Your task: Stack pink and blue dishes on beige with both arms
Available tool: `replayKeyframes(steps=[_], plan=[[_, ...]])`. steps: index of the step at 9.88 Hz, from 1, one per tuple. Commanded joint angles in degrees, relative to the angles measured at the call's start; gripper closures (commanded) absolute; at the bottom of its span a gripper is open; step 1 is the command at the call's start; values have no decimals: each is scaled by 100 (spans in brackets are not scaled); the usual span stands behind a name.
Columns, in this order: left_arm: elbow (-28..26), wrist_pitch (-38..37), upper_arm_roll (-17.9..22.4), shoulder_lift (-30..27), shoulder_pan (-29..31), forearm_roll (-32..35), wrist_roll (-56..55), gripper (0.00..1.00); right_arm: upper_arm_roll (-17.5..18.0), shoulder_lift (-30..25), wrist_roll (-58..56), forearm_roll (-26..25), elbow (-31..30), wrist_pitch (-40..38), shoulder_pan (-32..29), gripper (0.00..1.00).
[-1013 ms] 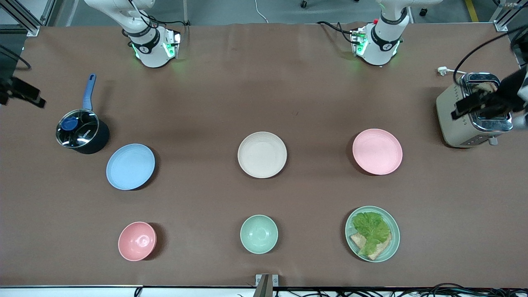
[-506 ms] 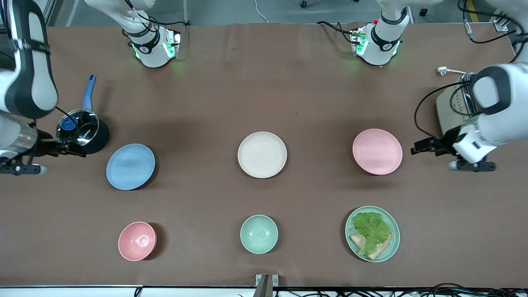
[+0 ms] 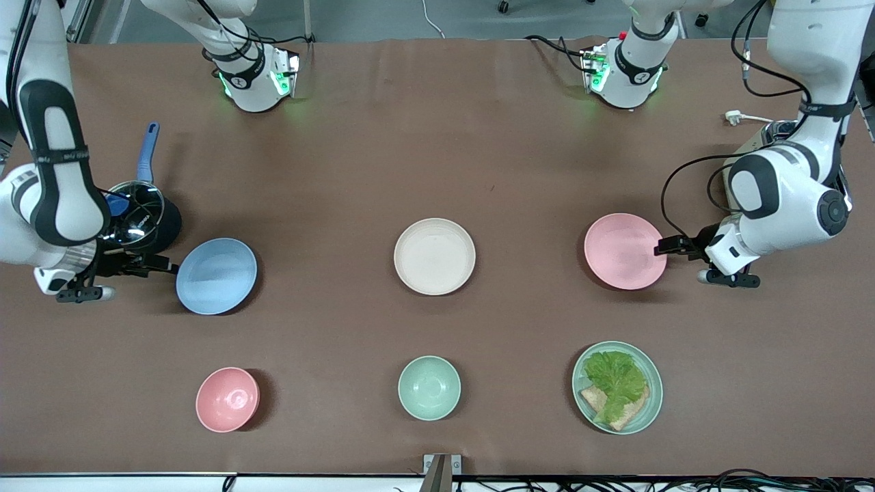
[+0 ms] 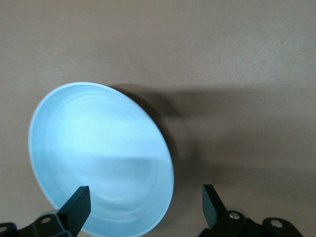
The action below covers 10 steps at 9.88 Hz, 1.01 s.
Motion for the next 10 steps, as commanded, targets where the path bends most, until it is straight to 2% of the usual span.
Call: replayKeyframes(steps=[1,2,3,4,5,6,8,9,10], plan=[[-68,271,6,438,8,-359,287,13,1,197,-686,743,-222,206,16,10],[-94,271,6,474,26,-386,322,42,1,197,-731,754,-259,206,16,26],[-94,254,6,491,26,-386,323,77,1,206,-732,762,-276,224,-1,41],[-94,236,6,474,18,-386,331,94,1,215,-732,762,-285,224,-10,64],[-94,227,6,457,17,-386,323,99,1,223,-714,797,-285,215,-19,93],[-94,210,6,422,17,-386,305,100,-17,232,-723,798,-259,224,-19,99],[-42,-183,-2,54,17,-377,296,100,-148,215,-522,710,-49,163,130,99],[-33,-299,-107,-192,9,-377,235,100,-314,145,-242,483,143,-55,235,99],[-41,-309,-404,-385,17,-377,209,100,-464,92,213,-76,563,-553,332,99]])
